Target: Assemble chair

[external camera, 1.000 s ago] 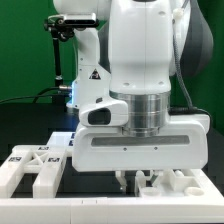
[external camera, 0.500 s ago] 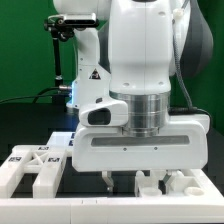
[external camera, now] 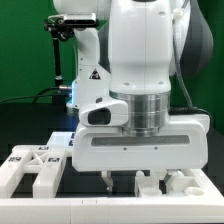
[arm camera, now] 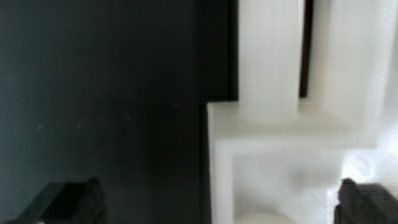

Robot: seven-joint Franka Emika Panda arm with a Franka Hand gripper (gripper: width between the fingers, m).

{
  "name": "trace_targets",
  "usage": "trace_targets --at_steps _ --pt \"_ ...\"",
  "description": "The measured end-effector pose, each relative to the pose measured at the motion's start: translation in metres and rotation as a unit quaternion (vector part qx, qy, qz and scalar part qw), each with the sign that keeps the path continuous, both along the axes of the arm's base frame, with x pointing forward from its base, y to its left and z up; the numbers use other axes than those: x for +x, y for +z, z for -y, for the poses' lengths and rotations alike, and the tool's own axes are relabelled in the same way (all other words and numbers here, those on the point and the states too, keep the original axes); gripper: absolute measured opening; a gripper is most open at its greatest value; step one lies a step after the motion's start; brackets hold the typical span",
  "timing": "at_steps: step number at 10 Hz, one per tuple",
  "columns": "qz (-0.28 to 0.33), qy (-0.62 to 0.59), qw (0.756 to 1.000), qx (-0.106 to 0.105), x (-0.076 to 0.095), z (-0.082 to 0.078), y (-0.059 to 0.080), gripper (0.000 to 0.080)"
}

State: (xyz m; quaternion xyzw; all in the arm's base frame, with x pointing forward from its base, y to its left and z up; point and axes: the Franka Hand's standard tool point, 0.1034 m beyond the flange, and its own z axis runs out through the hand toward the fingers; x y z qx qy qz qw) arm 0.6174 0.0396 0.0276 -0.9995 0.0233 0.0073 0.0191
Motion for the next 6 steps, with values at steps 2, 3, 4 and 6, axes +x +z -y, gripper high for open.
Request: trace_targets --at_steps 2,3,4,6 --pt "-0.032 0.001 0.999 0.004 -0.033 0.005 0.026 0.0649" --pt "-0.034 0.001 0.999 0.005 -0.044 0.003 0.038 0.0649" --pt "-0.075 -0.008 0.997 0.005 -0.061 -0.002 0.047 0.0649" --pt "-0.149 -0.005 0.989 0.003 -0.065 -0.005 0.047 0.0649"
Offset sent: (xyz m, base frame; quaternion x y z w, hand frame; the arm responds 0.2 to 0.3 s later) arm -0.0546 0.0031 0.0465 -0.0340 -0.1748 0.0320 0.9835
